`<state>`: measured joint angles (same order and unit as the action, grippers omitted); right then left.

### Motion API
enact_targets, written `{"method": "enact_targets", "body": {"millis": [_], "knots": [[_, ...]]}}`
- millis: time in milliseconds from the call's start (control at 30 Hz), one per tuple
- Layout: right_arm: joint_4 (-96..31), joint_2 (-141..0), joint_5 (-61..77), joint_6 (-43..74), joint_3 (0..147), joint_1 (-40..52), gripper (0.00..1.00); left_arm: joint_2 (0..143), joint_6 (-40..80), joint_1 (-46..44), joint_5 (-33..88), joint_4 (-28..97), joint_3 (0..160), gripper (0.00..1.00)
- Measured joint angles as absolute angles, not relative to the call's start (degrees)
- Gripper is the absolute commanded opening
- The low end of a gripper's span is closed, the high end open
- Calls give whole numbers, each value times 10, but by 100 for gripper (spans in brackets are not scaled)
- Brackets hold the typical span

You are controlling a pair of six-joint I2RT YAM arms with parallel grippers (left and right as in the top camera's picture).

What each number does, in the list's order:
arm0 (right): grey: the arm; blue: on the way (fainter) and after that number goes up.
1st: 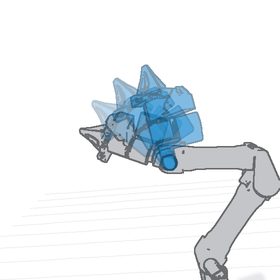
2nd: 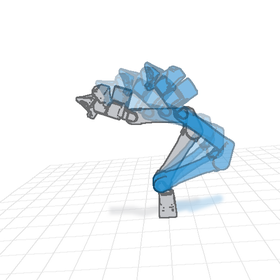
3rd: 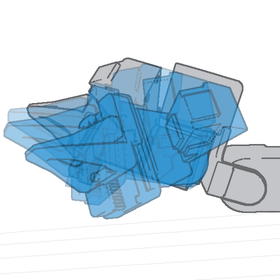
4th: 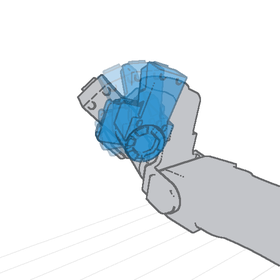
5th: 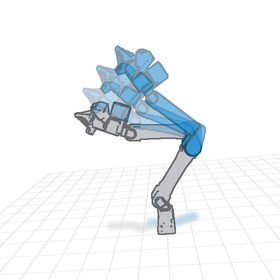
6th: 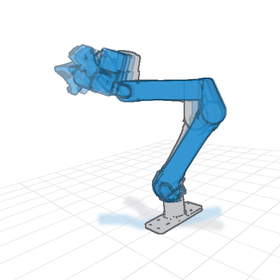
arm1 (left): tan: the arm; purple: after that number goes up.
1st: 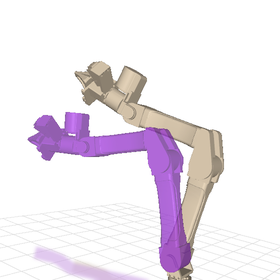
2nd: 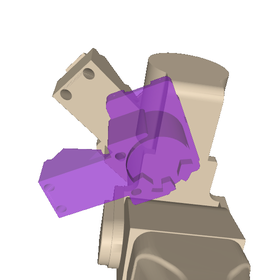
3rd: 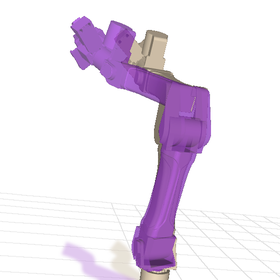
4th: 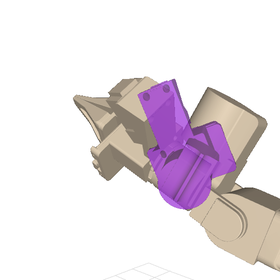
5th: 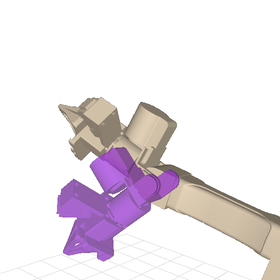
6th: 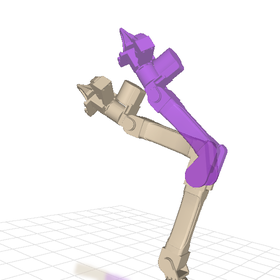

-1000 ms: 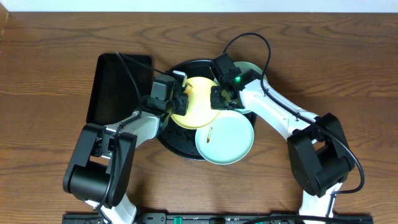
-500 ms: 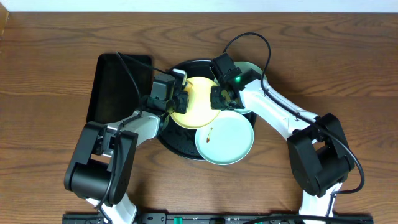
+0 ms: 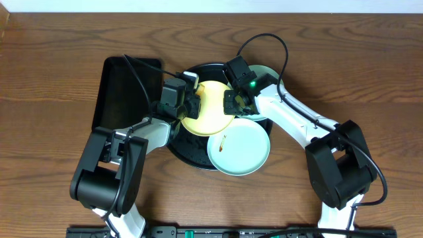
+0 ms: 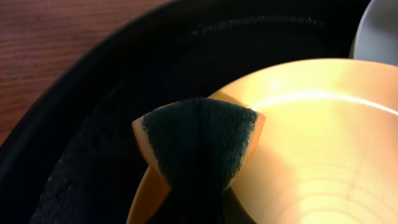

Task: Clean dirty plates on tray and stack at the side
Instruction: 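Scrub the yellow plate's sauce smear with the sponge in the left gripper, then carry the yellow plate right with the right gripper and set it down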

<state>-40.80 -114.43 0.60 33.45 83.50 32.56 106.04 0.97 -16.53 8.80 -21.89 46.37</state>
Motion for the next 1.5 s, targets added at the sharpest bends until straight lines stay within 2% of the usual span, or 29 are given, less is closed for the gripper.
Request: {"method": "enact_targets", "body": {"millis": [833,1267,1500], "knots": [[-398,-1144,5,335,835,326,2,1091,1,-165,106,-308,463,8],[-396,-1144,9,334,835,326,2,1119,2,-163,110,-430,463,8],[-396,-1144,16,332,835,326,2,1101,3,-163,131,-430,470,8]]}}
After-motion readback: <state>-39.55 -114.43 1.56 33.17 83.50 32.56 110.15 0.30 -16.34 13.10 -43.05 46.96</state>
